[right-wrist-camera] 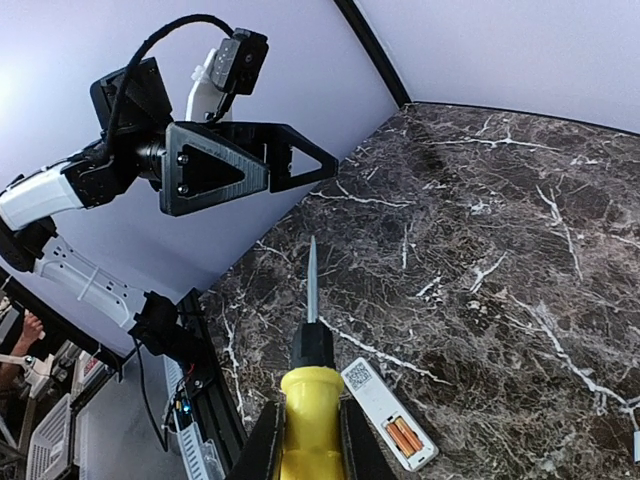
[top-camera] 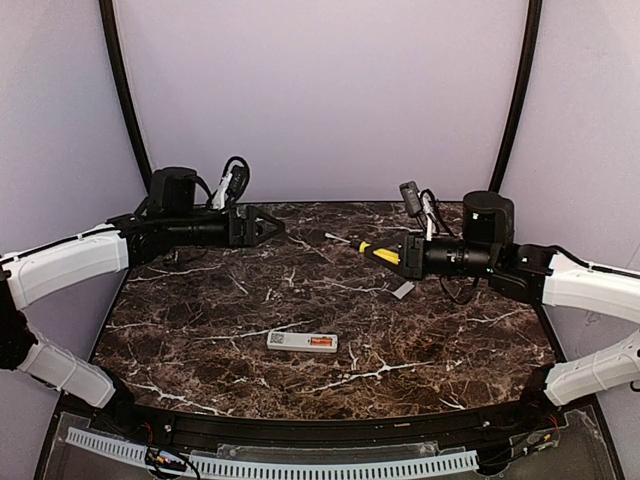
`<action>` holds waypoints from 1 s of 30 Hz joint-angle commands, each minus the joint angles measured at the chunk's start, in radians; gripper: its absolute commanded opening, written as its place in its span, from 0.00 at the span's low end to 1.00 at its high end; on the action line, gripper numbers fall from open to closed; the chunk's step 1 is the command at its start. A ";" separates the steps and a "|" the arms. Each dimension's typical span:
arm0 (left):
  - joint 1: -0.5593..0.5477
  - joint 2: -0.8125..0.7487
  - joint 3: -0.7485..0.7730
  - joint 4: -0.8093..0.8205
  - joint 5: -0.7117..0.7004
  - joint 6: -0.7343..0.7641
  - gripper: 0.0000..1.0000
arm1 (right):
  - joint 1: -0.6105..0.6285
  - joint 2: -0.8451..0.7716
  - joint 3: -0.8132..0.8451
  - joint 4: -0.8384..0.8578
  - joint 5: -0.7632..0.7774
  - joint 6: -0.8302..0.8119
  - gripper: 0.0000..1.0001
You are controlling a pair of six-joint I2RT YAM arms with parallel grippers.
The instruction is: Unload the batteries from the remote control
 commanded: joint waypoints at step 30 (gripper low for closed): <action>-0.082 0.006 -0.141 -0.244 0.168 1.070 0.89 | 0.004 -0.158 -0.031 -0.326 0.205 -0.104 0.00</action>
